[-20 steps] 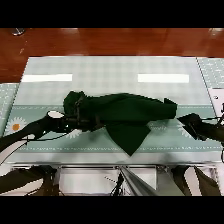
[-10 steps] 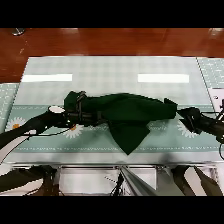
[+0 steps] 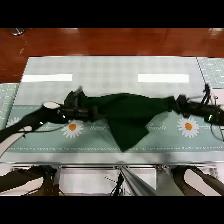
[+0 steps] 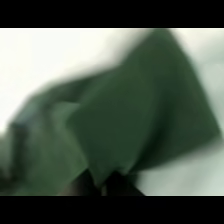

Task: Fold the shirts.

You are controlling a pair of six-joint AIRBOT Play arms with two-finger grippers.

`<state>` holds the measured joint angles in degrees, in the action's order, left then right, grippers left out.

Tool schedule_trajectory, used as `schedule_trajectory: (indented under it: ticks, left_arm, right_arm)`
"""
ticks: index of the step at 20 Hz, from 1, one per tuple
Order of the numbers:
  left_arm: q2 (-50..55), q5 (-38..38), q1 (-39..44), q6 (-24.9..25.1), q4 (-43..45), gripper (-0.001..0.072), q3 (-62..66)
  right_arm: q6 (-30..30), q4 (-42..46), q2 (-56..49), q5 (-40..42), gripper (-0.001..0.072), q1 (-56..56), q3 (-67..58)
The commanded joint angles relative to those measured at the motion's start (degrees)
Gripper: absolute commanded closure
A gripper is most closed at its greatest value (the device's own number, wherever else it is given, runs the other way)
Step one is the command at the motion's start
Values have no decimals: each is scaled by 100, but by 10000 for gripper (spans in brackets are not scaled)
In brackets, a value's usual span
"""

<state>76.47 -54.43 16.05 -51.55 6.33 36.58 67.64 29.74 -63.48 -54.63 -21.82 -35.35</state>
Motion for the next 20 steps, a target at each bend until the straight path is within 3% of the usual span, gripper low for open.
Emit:
schedule_trajectory:
  ticks: [1,3,5,7,9,12,14,20]
  left_arm:
    - [-317,-968,-946,105,-1043,679,844]
    - [-621,-1036,-1447,92,-1554,679,2107]
    - [-890,-966,-1788,-24,-1353,680,3694]
    - [-1150,-651,-2041,-564,-278,680,5324]
    - [-1469,-745,-2243,-1292,1661,680,6769]
    - [-2240,-1058,-2328,-1980,4350,679,7908]
    - [-2830,-1095,-2328,-2004,5217,679,7976]
    - [-3823,-2059,-2328,-2120,5886,679,7632]
  right_arm:
    - [678,227,-140,-529,691,267,-1816]
    - [1086,660,-140,-737,692,570,-3591]
    - [1644,1561,-140,-1010,691,935,-5580]
    - [2319,2570,-127,-1829,692,1224,-7263]
    - [2323,3335,61,-2594,692,1556,-8432]
    - [2317,3473,894,-2905,691,1790,-8461]
    - [2264,3515,1388,-3193,691,1805,-8461]
    - [2256,3794,2253,-3891,691,1801,-8461]
